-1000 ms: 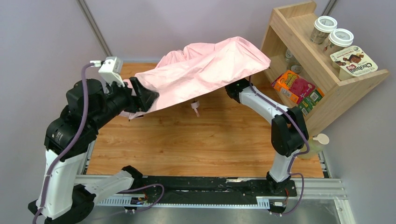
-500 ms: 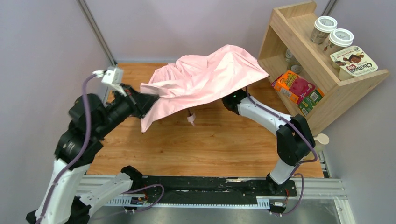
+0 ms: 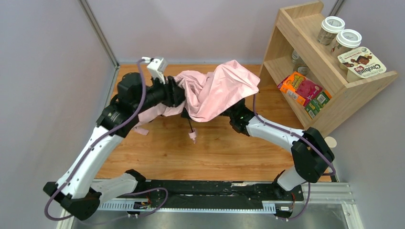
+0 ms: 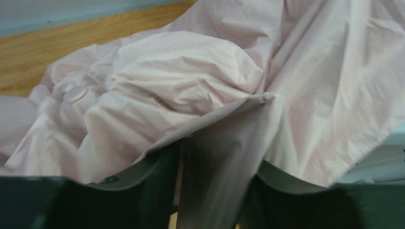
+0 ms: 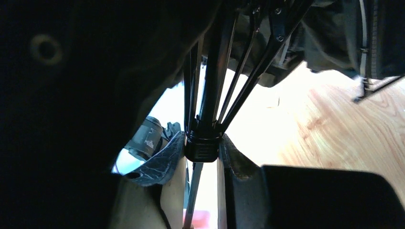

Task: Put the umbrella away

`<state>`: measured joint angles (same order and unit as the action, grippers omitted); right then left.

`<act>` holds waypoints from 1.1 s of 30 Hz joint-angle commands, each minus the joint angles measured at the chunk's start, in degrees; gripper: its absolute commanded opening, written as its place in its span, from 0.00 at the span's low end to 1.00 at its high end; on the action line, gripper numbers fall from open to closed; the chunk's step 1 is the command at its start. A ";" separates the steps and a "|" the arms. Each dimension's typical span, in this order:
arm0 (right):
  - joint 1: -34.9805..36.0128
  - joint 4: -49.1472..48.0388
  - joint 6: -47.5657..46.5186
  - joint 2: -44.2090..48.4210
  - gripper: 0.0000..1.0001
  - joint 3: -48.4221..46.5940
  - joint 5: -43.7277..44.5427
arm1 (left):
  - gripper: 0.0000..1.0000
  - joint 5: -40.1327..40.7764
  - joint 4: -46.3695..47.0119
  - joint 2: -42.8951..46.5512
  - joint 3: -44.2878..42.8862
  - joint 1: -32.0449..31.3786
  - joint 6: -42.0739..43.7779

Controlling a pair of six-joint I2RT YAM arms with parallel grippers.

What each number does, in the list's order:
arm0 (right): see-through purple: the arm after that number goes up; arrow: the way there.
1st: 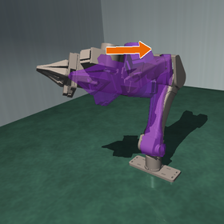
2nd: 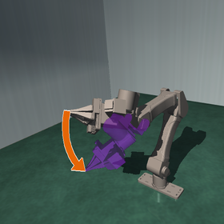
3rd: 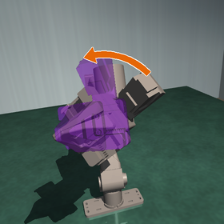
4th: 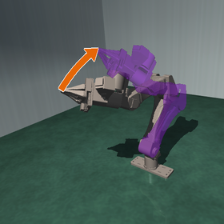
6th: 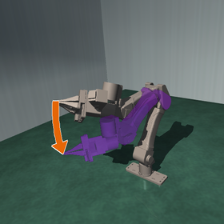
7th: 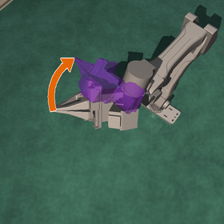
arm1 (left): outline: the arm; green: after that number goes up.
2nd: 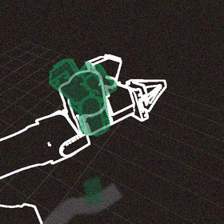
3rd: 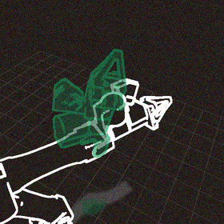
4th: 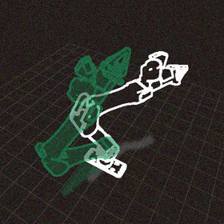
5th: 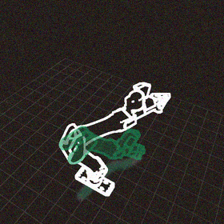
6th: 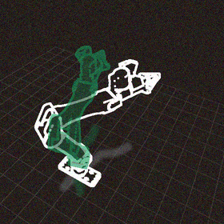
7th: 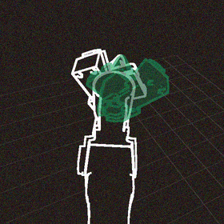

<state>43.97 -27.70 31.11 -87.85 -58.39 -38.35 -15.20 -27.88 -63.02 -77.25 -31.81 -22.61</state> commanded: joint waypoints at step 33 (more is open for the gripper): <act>-7.06 -48.41 21.19 3.05 0.00 4.87 -22.22 | 0.24 -10.49 16.36 0.47 0.38 0.26 -8.14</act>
<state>31.44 -70.98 56.01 -84.84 -52.34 -64.27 -4.40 -29.50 -53.25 -68.69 -31.53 -28.49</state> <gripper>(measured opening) 0.256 0.297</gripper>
